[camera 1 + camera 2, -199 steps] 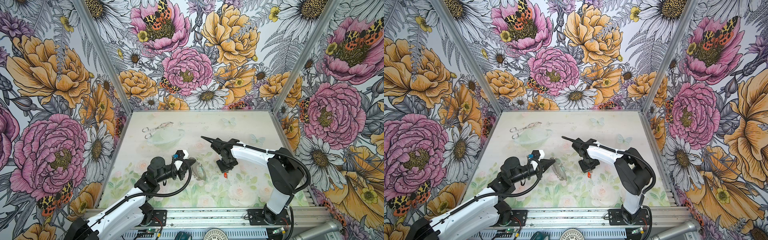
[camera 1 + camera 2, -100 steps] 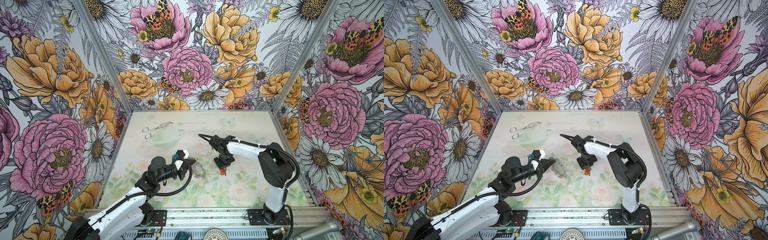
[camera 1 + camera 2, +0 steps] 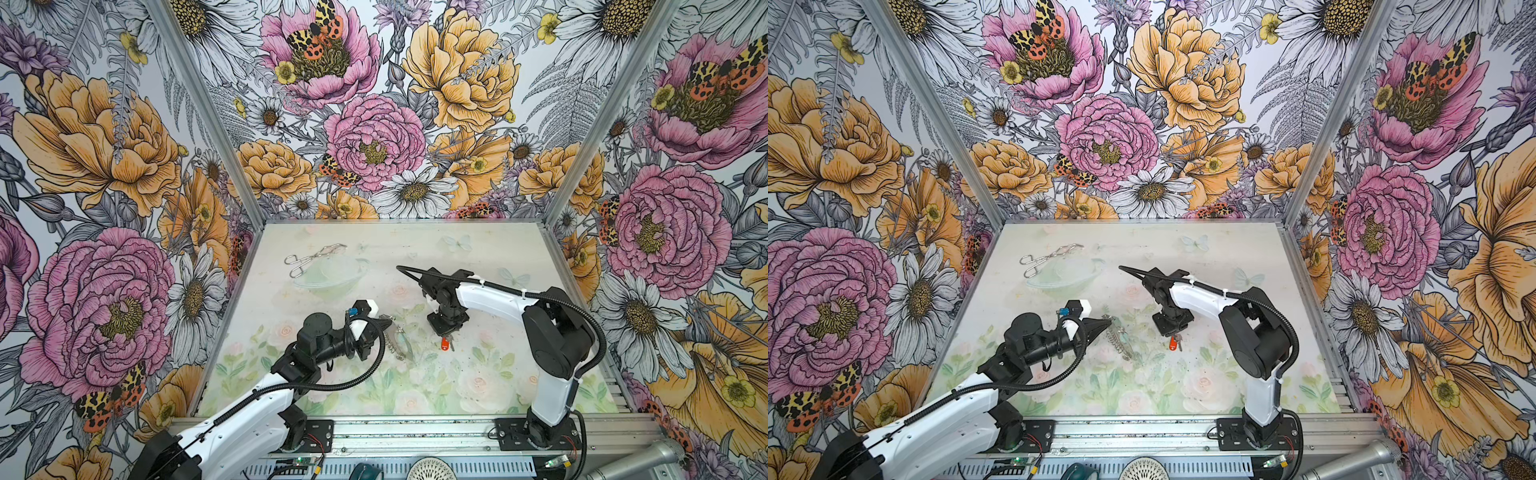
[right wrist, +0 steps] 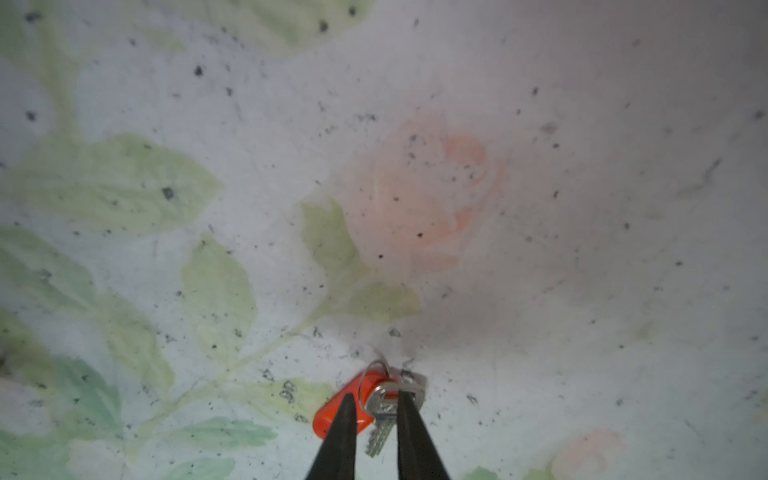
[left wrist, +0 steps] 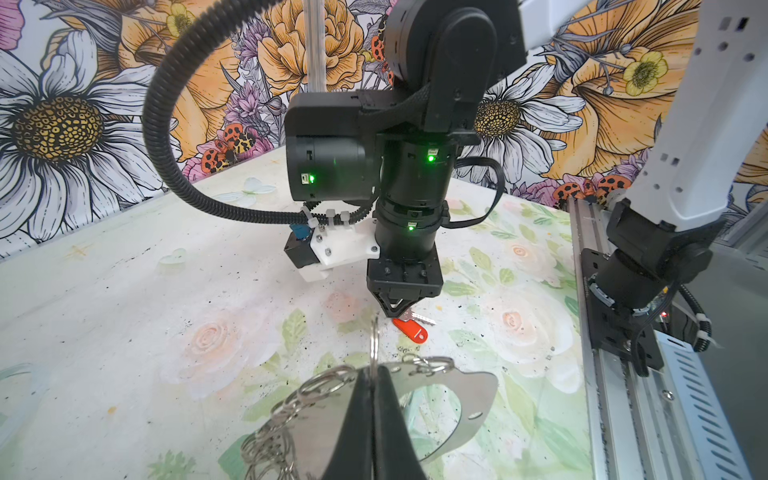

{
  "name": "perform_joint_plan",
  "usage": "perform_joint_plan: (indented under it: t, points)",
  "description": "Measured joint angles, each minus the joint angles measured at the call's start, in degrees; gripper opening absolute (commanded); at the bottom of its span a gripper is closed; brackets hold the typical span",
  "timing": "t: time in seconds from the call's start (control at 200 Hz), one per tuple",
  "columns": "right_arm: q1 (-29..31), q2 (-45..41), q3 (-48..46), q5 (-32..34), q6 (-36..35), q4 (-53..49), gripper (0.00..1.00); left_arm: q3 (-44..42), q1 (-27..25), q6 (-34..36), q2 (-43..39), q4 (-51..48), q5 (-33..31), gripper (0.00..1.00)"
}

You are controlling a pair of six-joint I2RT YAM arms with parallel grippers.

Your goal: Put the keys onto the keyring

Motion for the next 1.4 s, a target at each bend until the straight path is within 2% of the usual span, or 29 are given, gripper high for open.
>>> perform_joint_plan:
  t: [0.115, 0.375, 0.781, 1.401]
  points:
    - [0.0, -2.14, -1.46, 0.37, 0.0, 1.55, 0.17, 0.0, 0.0, -0.02, 0.0, 0.07, 0.02, 0.0]
    - [0.13, -8.22, -8.44, -0.57, -0.24, 6.01, 0.2, 0.0, 0.0, -0.02, 0.02, 0.13, 0.02, 0.0]
    - [1.75, -7.58, -11.15, -0.31, -1.09, 10.45, 0.19, 0.0, 0.0, 0.0, 0.24, 0.17, 0.02, 0.0]
    - [1.75, -5.84, -11.08, 3.15, -1.51, 11.28, 0.01, -0.02, 0.0, 0.0, 0.26, 0.17, 0.02, 0.0]
